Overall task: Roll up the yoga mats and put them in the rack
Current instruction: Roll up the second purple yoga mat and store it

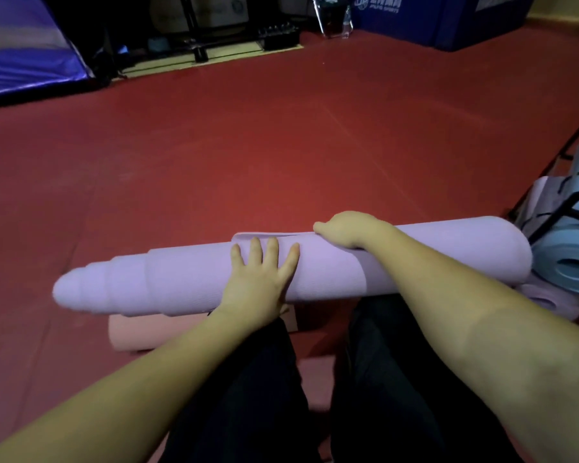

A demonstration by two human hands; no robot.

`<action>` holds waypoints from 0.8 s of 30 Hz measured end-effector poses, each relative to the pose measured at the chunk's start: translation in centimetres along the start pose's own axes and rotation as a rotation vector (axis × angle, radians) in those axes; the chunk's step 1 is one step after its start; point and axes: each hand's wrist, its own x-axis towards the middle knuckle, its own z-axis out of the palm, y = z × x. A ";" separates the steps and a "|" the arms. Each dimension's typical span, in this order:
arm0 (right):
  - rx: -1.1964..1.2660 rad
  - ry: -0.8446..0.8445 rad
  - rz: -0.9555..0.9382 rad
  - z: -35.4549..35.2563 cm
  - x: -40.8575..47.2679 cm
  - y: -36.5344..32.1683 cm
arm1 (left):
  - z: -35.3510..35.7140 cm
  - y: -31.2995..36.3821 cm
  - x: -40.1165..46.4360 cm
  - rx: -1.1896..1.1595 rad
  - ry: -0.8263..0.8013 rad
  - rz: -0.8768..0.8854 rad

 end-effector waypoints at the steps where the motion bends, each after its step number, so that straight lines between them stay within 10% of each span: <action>1: 0.002 -0.015 -0.002 -0.2 -0.1 -0.3 | -0.3 -0.3 0.0 0.002 -0.018 0.003; 16: 0.013 -0.272 0.000 -1.8 -4.5 -1.0 | -6.2 -1.7 -2.8 -0.115 -0.104 0.160; 24: -0.065 0.292 -0.117 -0.3 -2.8 -0.6 | -5.9 -3.0 -0.1 -0.282 -0.285 0.164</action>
